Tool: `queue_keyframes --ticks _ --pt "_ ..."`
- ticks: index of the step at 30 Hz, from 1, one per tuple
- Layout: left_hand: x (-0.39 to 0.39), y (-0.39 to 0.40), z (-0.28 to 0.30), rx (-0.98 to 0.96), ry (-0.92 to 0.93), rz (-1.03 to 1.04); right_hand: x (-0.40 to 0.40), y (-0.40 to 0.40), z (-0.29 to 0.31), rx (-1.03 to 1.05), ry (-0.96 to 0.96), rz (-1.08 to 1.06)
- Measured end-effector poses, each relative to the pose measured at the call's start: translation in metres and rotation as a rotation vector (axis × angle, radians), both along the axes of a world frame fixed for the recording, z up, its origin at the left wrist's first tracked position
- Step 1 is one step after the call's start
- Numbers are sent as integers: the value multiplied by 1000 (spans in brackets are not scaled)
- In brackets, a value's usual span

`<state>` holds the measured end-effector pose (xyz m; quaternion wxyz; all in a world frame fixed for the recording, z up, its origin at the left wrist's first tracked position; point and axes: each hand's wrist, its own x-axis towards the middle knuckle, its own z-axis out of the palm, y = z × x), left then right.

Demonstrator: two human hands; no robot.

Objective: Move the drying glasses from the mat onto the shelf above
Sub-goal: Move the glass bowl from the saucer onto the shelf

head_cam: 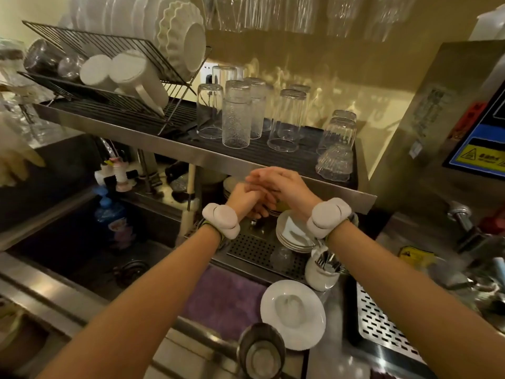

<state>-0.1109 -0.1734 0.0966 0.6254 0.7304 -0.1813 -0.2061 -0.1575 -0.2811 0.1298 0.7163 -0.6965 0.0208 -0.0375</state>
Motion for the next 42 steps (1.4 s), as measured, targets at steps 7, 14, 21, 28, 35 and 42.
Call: queue_keyframes --ticks 7,14,21,28,35,42 --pt "-10 0 -50 58 141 -19 -20 -5 -76 -7 135 -145" --pt "-25 -7 -99 183 166 -40 -47 -11 -142 -8 358 -249" --pt "-28 -6 -125 221 223 -38 -65 -20 -170 -79 455 -292" --pt "-46 -15 -146 267 223 -55 -89 -33 -200 -155 557 -296" --pt "-52 -26 -158 255 251 -133 -110 -43 -223 -270 632 -257" --pt "-43 -37 -169 279 209 -149 -118 -40 -237 -366 585 -285"
